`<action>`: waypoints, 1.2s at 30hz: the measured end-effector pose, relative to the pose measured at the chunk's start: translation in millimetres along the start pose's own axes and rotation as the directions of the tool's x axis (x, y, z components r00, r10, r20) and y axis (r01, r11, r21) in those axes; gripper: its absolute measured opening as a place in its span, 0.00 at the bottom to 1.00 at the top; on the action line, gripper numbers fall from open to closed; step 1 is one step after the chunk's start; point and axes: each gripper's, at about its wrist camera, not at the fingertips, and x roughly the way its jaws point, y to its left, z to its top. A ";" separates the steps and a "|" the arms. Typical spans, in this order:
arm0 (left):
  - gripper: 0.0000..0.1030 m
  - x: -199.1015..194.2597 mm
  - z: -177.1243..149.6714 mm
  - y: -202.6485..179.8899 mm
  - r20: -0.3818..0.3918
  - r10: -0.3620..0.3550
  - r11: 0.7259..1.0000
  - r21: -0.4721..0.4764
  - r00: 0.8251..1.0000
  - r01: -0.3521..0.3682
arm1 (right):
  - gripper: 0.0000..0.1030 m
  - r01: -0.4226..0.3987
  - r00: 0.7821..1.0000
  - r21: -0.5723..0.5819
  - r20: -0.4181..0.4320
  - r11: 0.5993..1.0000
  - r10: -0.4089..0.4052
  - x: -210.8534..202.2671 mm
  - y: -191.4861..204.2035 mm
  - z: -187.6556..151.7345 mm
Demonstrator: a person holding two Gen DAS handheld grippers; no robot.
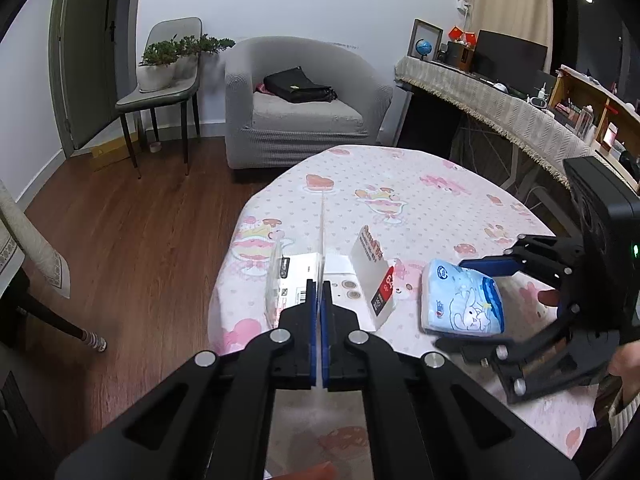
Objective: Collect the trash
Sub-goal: 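Grasp the white carton with the left tool while the right tool grasps the blue tissue packet, then carry the white carton and blue tissue packet over the teal bin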
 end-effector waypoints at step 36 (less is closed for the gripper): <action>0.01 -82.4 -49.3 98.2 0.027 0.204 0.963 -0.183 0.979 -0.196 | 0.53 -0.160 0.981 0.057 0.124 0.985 0.152 19.2 98.8 70.3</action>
